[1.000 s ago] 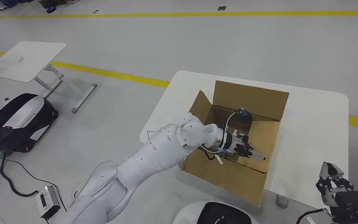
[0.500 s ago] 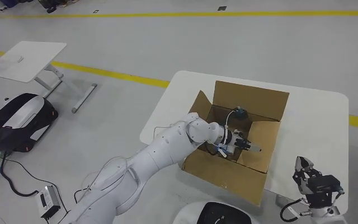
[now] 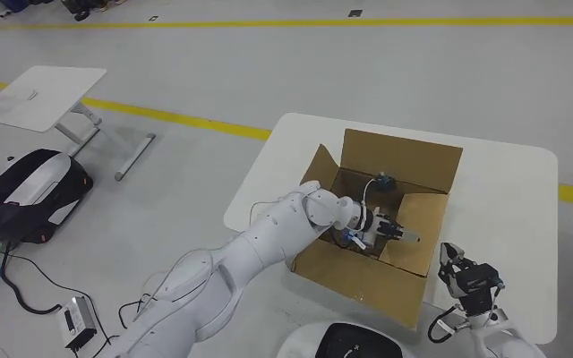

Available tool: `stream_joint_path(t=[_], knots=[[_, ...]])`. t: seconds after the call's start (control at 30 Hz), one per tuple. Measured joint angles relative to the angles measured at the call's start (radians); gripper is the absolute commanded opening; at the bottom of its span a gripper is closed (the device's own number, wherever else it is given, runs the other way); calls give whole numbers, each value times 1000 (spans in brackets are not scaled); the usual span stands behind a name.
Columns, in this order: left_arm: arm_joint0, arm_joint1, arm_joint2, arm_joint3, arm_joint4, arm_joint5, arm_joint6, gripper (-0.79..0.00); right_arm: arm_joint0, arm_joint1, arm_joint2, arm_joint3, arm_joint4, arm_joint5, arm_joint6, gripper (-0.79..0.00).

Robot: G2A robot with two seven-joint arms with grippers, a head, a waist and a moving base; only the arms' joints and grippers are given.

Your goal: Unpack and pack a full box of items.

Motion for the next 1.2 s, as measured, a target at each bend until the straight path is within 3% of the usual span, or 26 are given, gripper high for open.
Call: stream_joint_path(t=[0.43, 1.2], knots=[[-5, -42, 20, 61, 24, -16, 22, 0, -2, 0, -9, 4, -3, -5, -10, -785], [-4, -79, -50, 138, -177, -43, -116, 0, 4, 0, -14, 6, 5, -17, -16, -785]])
